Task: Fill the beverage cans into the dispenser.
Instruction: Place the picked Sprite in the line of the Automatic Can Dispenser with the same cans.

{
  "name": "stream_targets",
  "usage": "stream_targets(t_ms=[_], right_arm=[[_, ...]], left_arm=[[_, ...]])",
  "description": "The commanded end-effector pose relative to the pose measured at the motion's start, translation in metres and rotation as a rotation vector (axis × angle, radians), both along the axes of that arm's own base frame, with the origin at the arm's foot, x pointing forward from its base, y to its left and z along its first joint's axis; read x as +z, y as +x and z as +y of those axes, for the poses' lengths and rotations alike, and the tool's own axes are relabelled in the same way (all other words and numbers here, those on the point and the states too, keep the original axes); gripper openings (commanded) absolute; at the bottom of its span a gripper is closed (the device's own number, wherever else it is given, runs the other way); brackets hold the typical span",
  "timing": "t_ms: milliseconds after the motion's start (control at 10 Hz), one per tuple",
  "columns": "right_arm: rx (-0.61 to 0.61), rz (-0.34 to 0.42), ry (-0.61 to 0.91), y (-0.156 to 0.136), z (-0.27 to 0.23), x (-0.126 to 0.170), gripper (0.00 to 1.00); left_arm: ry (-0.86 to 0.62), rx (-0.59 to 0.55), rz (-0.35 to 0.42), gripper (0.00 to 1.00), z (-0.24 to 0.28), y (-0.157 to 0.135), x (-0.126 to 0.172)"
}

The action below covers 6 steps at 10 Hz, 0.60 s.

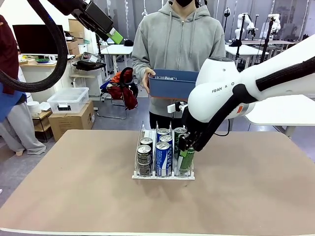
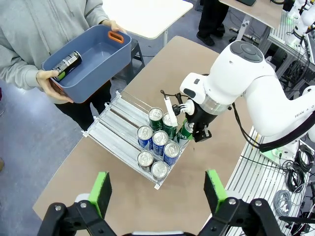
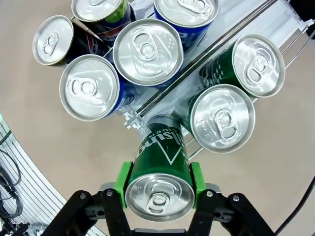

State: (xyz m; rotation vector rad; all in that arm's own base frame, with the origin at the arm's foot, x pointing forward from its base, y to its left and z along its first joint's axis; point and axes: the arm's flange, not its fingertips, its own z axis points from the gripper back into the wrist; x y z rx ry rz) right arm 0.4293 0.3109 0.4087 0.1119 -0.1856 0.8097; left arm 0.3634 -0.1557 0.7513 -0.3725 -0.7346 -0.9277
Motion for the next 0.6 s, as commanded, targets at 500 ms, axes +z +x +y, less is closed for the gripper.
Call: stream_targets(t_ms=[500], right_arm=[[-0.012, 0.044, -0.044, 0.0058, 0.0037, 0.0021, 0.77]], left_arm=[[-0.004, 0.001, 0.008, 1.0, 0.0012, 0.0002, -0.0017]])
